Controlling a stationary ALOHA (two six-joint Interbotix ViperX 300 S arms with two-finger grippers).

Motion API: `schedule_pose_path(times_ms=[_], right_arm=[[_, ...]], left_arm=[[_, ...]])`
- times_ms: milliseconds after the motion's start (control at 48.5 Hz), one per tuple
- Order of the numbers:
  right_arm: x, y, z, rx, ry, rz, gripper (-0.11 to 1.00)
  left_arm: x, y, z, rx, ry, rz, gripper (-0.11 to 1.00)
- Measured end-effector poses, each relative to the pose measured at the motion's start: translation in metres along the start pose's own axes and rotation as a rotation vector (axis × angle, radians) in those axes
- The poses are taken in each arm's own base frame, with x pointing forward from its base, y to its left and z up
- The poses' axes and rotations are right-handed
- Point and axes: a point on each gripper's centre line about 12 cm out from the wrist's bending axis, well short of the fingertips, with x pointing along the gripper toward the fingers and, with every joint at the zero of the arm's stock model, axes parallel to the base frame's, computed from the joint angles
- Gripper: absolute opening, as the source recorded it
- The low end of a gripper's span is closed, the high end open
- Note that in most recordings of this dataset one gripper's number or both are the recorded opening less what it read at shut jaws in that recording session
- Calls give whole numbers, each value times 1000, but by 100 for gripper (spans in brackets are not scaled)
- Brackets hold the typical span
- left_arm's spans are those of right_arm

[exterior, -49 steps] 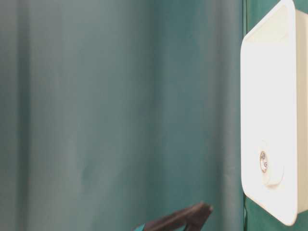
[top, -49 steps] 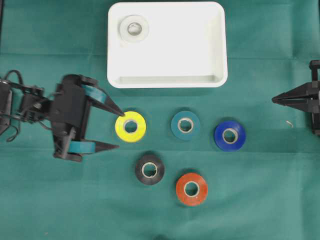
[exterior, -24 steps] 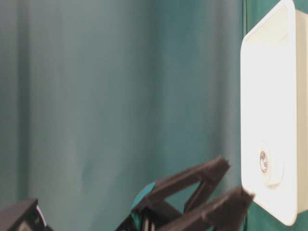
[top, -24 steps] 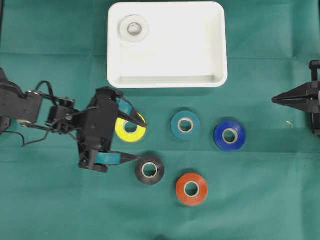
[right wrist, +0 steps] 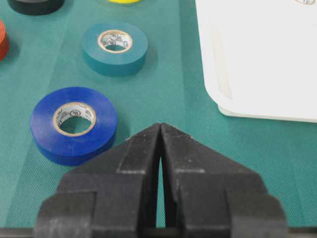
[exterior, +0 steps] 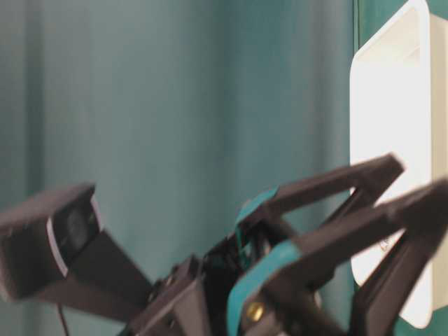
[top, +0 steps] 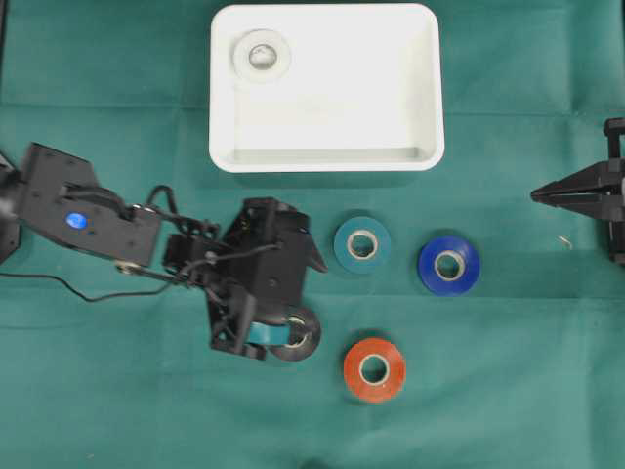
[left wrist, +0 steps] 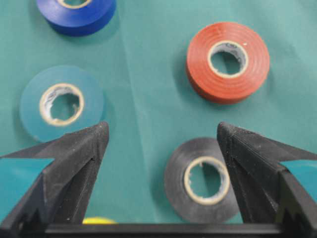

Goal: Put the tape into the white case with the left arm.
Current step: 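Move the left gripper past the yellow roll toward the red roll, then lower and close the left gripper on the red tape roll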

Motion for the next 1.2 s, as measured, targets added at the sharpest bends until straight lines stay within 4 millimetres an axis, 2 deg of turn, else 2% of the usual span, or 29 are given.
schedule_pose_path(times_ms=[680, 948, 1196], right_arm=[[0, 0, -2, 0, -4, 1, -9], [0, 0, -2, 2, -9, 2, -9], [0, 0, -4, 0, -7, 2, -9]], left_arm=[[74, -31, 25, -84, 108, -41, 90], [103, -30, 16, -90, 191, -31, 90], [120, -27, 10, -95, 238, -22, 90]])
